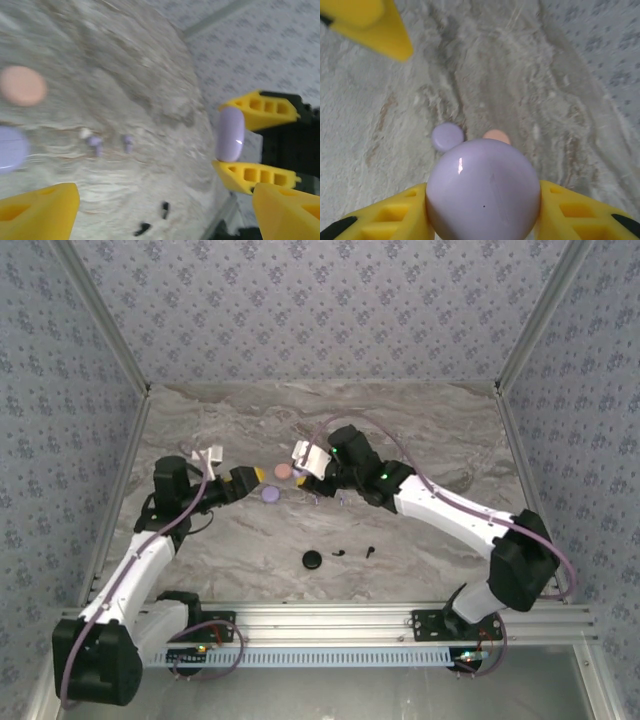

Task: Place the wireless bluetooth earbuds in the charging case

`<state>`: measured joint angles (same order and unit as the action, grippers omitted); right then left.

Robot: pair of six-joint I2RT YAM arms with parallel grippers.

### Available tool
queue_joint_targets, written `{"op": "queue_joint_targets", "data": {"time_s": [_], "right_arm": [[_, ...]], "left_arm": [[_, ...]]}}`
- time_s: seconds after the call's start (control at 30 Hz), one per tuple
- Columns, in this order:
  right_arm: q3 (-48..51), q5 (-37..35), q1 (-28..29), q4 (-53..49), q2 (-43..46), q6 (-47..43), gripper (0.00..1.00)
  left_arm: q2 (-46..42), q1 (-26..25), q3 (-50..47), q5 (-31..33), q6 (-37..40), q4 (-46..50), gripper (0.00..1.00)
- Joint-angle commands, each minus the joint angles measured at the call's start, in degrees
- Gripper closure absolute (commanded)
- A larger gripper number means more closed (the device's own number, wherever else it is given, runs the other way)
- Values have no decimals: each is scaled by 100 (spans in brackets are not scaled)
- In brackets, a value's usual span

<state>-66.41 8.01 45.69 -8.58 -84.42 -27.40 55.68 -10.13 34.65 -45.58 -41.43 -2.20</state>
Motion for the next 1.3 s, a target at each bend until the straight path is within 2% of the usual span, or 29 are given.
{"op": "queue_joint_targets", "data": {"time_s": [0.0,0.17,0.37,0.57,1.0,1.27], "right_arm": [[137,-47,-119,318,395,59,53],[118,-102,-130,317,606,-76,52],[116,-46,-104,359,656,-24,52],[129,-2,-85,315,646,-19,52],[124,123,-17,260,607,22,52],[97,224,35,234,543,59,52]], "left_arm": [[229,-472,561,-441,-238,-668,11],[679,-956,900,-441,-480,-1089,13],[1094,-1327,1109,-448,-601,-1435,29],[1307,-1492,1220,-384,-638,-1618,44],[1471,-1623,1272,-302,-682,-1805,56],[1505,-1638,1263,-235,-674,-1866,58]]}}
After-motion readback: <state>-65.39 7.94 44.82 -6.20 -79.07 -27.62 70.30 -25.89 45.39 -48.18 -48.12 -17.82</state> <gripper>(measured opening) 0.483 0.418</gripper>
